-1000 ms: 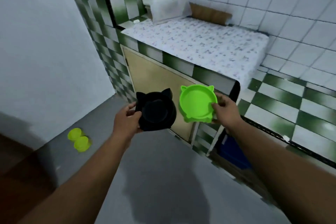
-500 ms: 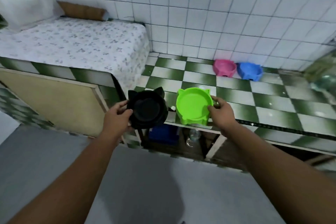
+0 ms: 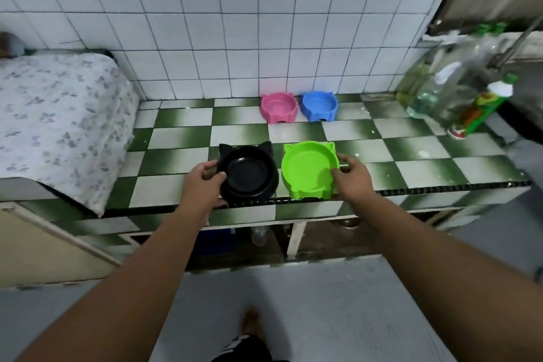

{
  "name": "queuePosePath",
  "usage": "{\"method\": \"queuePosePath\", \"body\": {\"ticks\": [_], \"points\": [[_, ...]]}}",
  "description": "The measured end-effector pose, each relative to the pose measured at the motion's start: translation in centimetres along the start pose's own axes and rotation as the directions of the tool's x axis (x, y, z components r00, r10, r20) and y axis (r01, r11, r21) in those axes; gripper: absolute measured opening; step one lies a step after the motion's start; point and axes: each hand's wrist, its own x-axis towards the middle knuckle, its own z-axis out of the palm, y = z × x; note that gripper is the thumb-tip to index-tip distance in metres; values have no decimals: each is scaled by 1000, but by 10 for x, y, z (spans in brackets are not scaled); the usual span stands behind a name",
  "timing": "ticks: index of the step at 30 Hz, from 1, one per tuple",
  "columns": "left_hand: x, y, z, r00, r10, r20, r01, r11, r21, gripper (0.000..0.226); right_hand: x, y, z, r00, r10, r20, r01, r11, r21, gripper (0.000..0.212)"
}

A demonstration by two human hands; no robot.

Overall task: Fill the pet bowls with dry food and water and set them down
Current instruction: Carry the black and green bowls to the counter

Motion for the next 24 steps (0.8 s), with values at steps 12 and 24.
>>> {"method": "queuePosePath", "body": {"ticks": [12, 24], "points": [[109, 4, 91, 991, -133, -2, 133, 991, 12, 31, 105, -1, -22, 984, 139, -111, -130, 988, 84, 39], [169, -9, 164, 983, -24, -181, 79, 950, 304, 25, 244, 33, -29, 993, 104, -47, -110, 982, -151, 38]]}}
